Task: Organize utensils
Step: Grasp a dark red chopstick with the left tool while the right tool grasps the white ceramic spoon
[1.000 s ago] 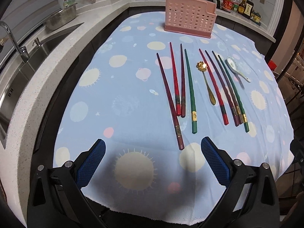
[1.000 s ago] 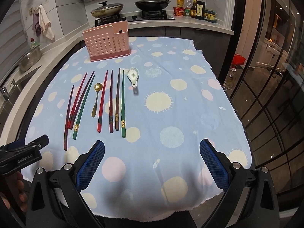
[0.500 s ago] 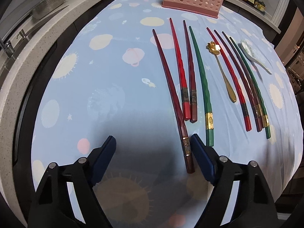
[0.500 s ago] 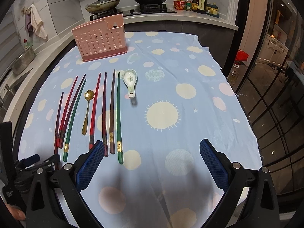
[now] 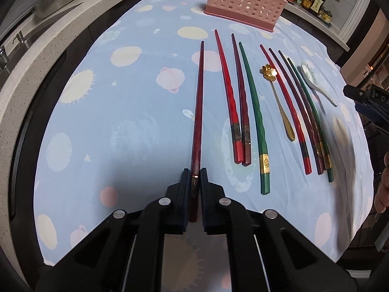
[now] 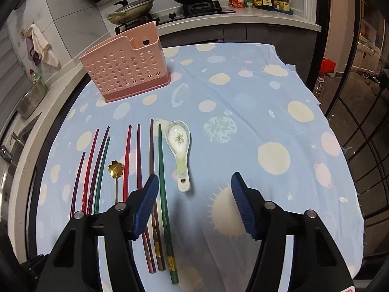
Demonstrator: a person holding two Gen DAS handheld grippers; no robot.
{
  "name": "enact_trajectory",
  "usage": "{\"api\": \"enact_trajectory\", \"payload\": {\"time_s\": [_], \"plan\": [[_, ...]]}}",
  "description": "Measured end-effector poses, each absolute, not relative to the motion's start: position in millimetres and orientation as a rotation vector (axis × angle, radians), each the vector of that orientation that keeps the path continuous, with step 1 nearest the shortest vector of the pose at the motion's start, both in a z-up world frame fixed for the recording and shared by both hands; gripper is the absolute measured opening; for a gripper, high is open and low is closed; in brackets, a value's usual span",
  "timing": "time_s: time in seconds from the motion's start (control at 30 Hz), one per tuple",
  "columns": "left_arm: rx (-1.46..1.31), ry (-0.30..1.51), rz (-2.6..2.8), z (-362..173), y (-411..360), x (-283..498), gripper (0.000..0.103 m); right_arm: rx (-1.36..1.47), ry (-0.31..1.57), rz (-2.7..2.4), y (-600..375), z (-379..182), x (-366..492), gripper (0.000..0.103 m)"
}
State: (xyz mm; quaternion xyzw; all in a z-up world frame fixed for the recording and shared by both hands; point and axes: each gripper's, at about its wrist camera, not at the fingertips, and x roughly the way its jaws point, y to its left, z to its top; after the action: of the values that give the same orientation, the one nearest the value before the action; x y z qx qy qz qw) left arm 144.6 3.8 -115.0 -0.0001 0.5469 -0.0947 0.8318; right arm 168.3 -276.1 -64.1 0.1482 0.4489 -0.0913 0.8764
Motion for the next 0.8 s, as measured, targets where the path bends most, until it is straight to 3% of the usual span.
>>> {"api": "enact_trajectory", "payload": {"time_s": [0.13, 0.3, 0.8], "plan": [[-0.006, 1.162, -0.198, -116, 5, 151, 0.008, 0.318, 0.971, -0.172, -276, -82, 186, 0.033], [-0.013, 1.165, -0.195, -116, 7, 160, 0.008, 0.347, 1.003, -0.164, -280, -98, 197, 0.018], [-0.010, 1.140, -0.198, -118, 7, 168, 0.008, 0.378, 1.014, -0.145, -280, -116, 198, 0.013]]}}
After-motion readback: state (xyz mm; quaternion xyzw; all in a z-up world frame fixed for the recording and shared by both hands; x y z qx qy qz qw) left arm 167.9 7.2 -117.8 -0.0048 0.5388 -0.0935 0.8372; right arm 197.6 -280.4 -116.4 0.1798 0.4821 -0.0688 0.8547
